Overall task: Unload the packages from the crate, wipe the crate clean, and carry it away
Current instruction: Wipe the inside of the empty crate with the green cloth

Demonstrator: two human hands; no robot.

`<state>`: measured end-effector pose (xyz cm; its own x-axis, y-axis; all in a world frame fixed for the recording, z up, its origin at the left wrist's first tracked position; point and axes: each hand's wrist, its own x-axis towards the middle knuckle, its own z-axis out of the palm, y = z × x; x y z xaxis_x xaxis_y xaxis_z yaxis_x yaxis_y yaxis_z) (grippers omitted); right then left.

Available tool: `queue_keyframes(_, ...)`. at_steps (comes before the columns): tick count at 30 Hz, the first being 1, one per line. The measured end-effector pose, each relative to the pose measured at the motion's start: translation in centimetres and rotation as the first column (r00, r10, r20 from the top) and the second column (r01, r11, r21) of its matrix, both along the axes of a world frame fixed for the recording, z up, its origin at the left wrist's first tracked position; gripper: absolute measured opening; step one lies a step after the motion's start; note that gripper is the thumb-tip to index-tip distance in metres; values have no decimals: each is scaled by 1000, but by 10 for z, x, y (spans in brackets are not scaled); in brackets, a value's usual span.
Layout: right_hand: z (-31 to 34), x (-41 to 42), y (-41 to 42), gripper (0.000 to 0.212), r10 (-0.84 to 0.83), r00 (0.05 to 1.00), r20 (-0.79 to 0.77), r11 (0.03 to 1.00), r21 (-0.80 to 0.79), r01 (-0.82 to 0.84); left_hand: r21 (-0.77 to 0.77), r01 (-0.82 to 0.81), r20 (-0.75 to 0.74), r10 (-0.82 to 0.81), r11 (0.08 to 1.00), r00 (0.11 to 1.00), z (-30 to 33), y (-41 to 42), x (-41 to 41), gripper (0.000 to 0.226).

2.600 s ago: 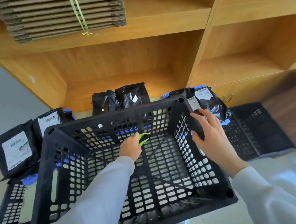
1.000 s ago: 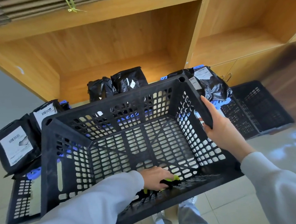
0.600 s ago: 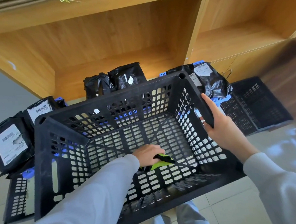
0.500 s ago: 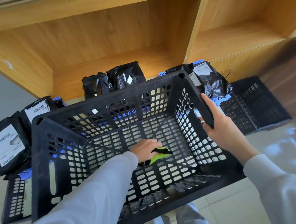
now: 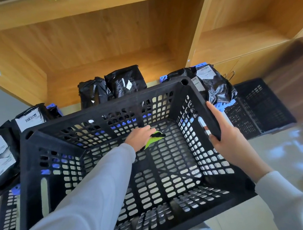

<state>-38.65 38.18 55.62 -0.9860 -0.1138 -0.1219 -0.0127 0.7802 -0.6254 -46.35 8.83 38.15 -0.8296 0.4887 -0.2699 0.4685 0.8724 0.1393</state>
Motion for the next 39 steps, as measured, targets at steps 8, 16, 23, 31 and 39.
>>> queue_keyframes(8,-3,-2,0,100,-2,1000,5,1000,-5,2,-233,155,-87,-179,960,980,8,14,-7,62)
queue_keyframes(16,-3,-2,1,102,-1,1000,9,1000,8,1,-252,172,-155,-215,953,964,8,22,-15,47)
queue_keyframes(23,-1,-2,0,99,-16,1000,24,1000,11,16,-106,321,-148,-334,941,931,-15,38,24,36)
queue_keyframes(31,0,-1,0,99,0,1000,21,1000,14,-1,31,491,-81,-487,871,870,-22,58,83,37)
queue_keyframes(39,-1,0,1,101,6,1000,23,1000,14,-7,130,632,-6,-637,764,771,-25,76,123,36)
